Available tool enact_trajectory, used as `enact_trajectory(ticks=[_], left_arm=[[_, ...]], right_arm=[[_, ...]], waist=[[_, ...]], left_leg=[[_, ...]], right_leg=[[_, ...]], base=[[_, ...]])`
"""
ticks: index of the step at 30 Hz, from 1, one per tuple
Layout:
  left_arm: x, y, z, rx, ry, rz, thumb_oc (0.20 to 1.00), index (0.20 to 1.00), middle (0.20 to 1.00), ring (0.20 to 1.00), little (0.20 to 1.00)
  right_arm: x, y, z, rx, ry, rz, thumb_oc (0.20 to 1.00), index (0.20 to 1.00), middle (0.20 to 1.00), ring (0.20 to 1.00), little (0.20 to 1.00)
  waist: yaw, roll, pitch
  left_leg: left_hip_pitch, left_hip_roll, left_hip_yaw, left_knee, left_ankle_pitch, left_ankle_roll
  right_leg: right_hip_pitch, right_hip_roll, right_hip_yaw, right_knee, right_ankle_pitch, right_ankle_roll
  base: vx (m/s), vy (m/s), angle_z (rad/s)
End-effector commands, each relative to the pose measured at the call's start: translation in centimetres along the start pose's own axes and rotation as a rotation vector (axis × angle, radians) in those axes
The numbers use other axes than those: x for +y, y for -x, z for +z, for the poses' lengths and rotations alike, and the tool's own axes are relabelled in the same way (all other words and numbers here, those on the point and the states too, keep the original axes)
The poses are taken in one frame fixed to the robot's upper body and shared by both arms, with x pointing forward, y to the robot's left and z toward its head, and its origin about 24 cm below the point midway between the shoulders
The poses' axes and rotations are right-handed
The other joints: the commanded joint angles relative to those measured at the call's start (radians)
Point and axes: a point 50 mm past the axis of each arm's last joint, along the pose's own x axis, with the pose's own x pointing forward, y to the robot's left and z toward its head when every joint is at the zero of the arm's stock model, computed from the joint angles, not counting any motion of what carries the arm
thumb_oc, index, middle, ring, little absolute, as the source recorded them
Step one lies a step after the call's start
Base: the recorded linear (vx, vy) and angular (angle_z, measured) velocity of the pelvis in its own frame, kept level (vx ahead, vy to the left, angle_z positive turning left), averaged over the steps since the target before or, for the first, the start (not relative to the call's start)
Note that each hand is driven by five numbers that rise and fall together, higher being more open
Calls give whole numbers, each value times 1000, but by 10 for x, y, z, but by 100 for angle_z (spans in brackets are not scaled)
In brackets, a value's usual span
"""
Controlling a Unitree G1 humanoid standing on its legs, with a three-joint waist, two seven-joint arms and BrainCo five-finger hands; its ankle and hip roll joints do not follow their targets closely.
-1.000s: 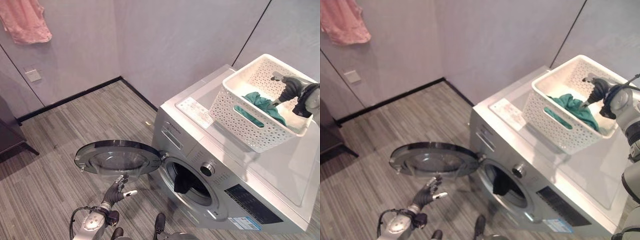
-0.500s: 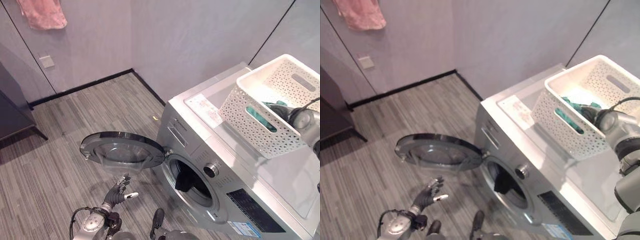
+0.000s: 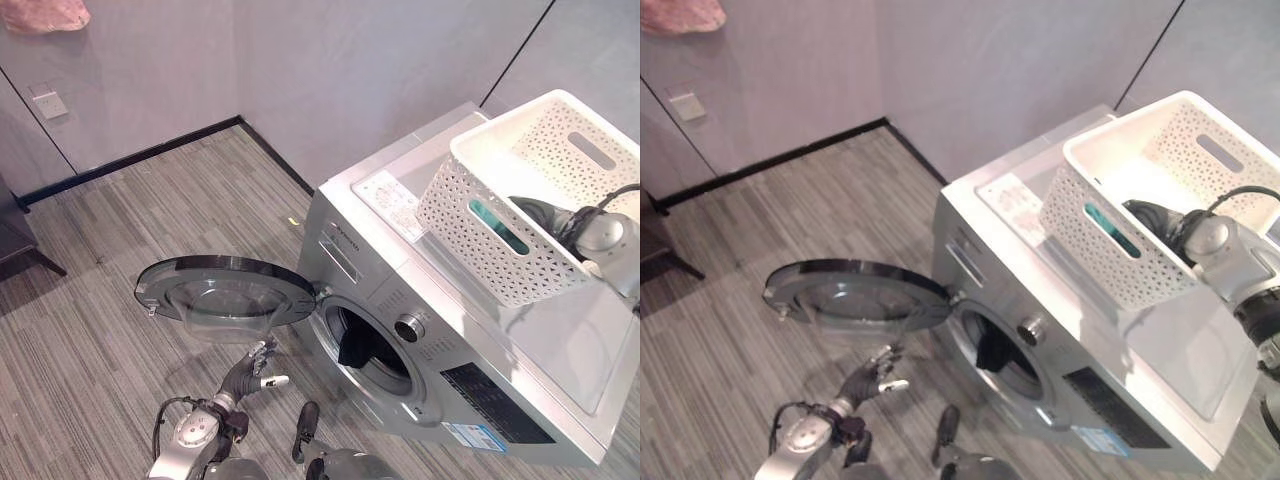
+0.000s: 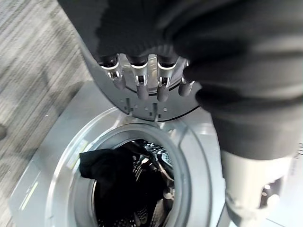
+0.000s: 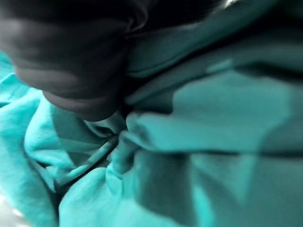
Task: Grab the laundry basket,head to the washer,open it,put in the laundry and shut it.
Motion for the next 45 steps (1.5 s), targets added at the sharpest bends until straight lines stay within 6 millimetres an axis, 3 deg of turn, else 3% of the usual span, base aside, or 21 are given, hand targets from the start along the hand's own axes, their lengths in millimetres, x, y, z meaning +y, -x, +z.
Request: enact_trajectory(ticks=[1,2,3,5,6,7,10,12,14,18,21,27,30,32,33,37,41,45], left_arm=[[11,5,11,-62,13,56,1000,1000,1000,1000,1000],[11,5,12,-62,12,57,1000,1000,1000,1000,1000],[15,8,8,-47,10,77,1000,1000,1000,1000,1000],[19,10,6,-35,10,92,1000,1000,1000,1000,1000],[19,10,6,-36,11,93,1000,1000,1000,1000,1000],[22,11,5,-29,6,107,1000,1000,1000,1000,1000],[25,12,5,-26,8,118,1000,1000,1000,1000,1000],[28,12,5,-22,-2,129,1000,1000,1000,1000,1000],[32,13,5,-17,-10,145,1000,1000,1000,1000,1000],[36,13,8,-16,-29,169,1000,1000,1000,1000,1000],[38,12,10,-17,-41,173,1000,1000,1000,1000,1000],[38,11,13,-27,-55,187,1000,1000,1000,1000,1000],[37,9,17,-52,-52,213,1000,1000,1000,1000,1000],[34,7,15,-51,-63,219,1000,1000,1000,1000,1000],[32,6,15,-53,-63,216,1000,1000,1000,1000,1000],[30,1,22,-87,-74,237,1000,1000,1000,1000,1000],[31,-1,28,-121,-70,280,1000,1000,1000,1000,1000],[34,-3,32,-141,-70,329,1000,1000,1000,1000,1000]], right_arm=[[30,-18,-21,69,-25,-20,200,200,200,200,200],[30,-18,-21,68,-25,-20,200,200,200,200,200],[2,-11,-24,90,-57,-158,200,200,200,200,200],[-30,0,-24,92,-92,-307,200,200,200,200,200],[-31,0,-23,91,-91,-307,200,200,200,200,200],[-58,12,-23,95,-113,-436,200,200,200,200,200],[-87,29,-25,121,-124,-563,200,200,200,200,200],[-128,56,-18,120,-148,-766,200,200,200,200,200],[-157,75,4,83,-94,-905,200,200,200,200,200],[-190,110,33,45,47,-1167,200,200,200,200,200],[-199,126,42,46,141,-1279,200,200,200,200,200],[-199,142,54,-15,199,-1433,200,200,200,200,200],[-188,152,67,-131,257,-1528,200,200,200,200,200],[-161,163,69,-228,331,-1629,200,200,200,200,200],[-155,165,65,-235,325,-1643,200,200,200,200,200],[-114,166,77,-416,303,-1678,200,200,200,200,200],[-77,167,88,-547,272,-1662,200,200,200,200,200],[-40,164,80,-567,206,-1623,200,200,200,200,200]], waist=[[38,-15,25],[38,-15,26],[34,-18,13],[30,-22,4],[30,-21,5],[27,-26,-7],[25,-28,-18],[20,-30,-35],[13,-30,-54],[6,-29,-79],[5,-32,-88],[0,-25,-95],[-16,-7,-92],[-32,10,-91],[-36,12,-90],[-59,27,-78],[-73,35,-69],[-99,36,-57]], left_leg=[[69,87,43,-30,266,7],[70,87,44,-30,265,7],[78,85,48,-30,251,11],[88,84,54,-30,240,14],[89,84,55,-30,239,14],[97,83,60,-29,225,18],[107,82,63,-28,213,21],[120,82,69,-28,201,22],[129,82,73,-26,192,24],[143,82,73,-16,172,28],[139,75,70,-6,161,33],[147,66,79,6,115,44],[155,50,93,12,64,60],[170,22,119,21,-8,85],[173,14,128,25,-23,91],[184,-35,172,42,-93,125],[199,-86,212,41,-121,155],[207,-142,236,46,-140,192]], right_leg=[[95,-89,58,38,-158,110],[96,-89,58,37,-158,110],[103,-90,65,38,-157,111],[109,-90,70,38,-158,111],[110,-90,71,38,-158,111],[116,-90,75,39,-159,111],[123,-91,81,41,-161,112],[134,-92,86,46,-165,114],[142,-92,92,51,-168,114],[154,-93,97,58,-173,115],[160,-99,98,61,-170,116],[164,-110,109,65,-167,122],[161,-127,123,70,-157,130],[151,-151,143,75,-136,146],[146,-158,148,76,-132,151],[111,-205,187,79,-86,178],[79,-245,218,74,-36,211],[50,-291,248,77,11,250]], base=[[49,48,-4],[38,44,-5],[18,28,-8],[8,19,-1],[0,0,0],[10,18,-3],[9,18,-7],[10,36,-7],[6,33,-7],[4,5,-2],[-13,24,4],[-18,46,1],[-65,145,-15],[-113,249,-17],[-148,270,-15],[-166,233,-50],[-167,237,-36],[-161,248,-32]])
